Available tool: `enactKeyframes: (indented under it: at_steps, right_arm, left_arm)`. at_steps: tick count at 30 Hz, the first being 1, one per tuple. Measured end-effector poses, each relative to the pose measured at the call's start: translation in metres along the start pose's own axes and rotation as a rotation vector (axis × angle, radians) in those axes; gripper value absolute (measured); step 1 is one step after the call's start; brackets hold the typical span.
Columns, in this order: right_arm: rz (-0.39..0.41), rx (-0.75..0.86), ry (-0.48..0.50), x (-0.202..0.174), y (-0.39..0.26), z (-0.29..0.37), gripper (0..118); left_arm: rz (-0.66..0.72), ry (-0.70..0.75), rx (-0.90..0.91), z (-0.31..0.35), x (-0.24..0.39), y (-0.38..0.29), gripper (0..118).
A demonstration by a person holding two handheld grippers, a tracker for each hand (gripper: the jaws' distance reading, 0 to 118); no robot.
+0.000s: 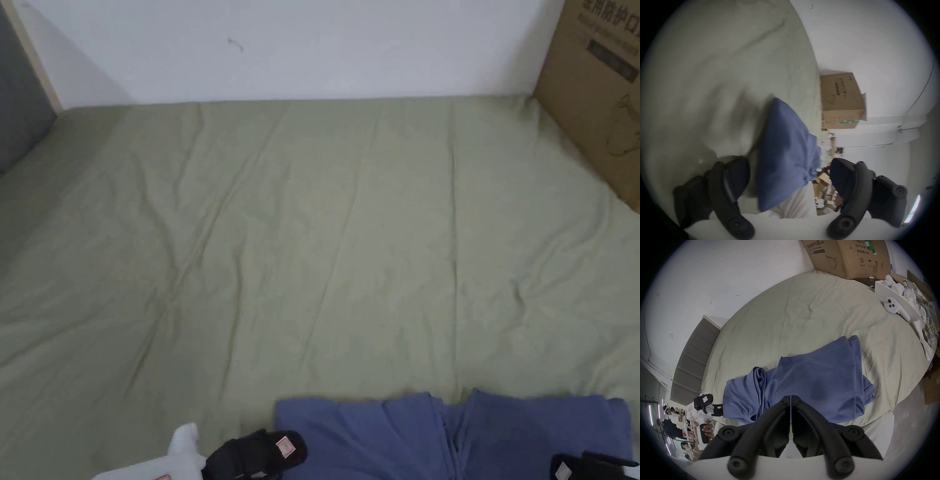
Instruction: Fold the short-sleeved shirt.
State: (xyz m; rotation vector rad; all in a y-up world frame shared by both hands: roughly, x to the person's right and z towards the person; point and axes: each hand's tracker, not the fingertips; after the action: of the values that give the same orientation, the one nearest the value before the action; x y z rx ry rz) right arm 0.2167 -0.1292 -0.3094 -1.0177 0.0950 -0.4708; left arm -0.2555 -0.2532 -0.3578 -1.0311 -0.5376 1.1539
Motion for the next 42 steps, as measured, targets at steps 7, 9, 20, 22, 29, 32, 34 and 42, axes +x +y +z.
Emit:
enactKeyframes:
  at_steps: [7,9,20,22,29,32,34,42]
  right_arm:
    - [0.041,-0.012,-0.019,-0.010,0.003,-0.001,2]
    - [0.057,-0.013,-0.027,-0.010,0.003,0.001,2]
    - [0.060,-0.007,-0.015,-0.010,0.004,-0.001,2]
    - [0.043,-0.007,-0.003,-0.006,0.003,-0.002,2]
    - [-0.001,0.005,0.044,0.011,-0.004,-0.003,2]
    - [-0.024,0.008,0.060,0.023,-0.006,0.001,2]
    - [-0.028,0.015,0.060,0.031,-0.008,0.007,2]
    - [-0.127,0.061,0.028,0.072,-0.017,0.027,2]
  left_arm:
    - [0.054,0.029,-0.050,-0.032,-0.016,-0.002,12]
    - [0.040,0.038,-0.049,-0.025,-0.012,0.000,11]
    - [-0.033,0.149,0.039,0.055,-0.012,0.024,11]
    - [-0.031,0.195,0.089,0.081,-0.013,0.031,11]
    - [-0.118,0.325,0.204,0.125,0.035,0.032,11]
    - [-0.232,0.360,0.214,0.109,0.086,0.018,11]
    - [-0.300,0.383,0.198,0.088,0.122,0.008,11]
    - [-0.554,0.276,-0.029,-0.047,0.210,-0.039,11]
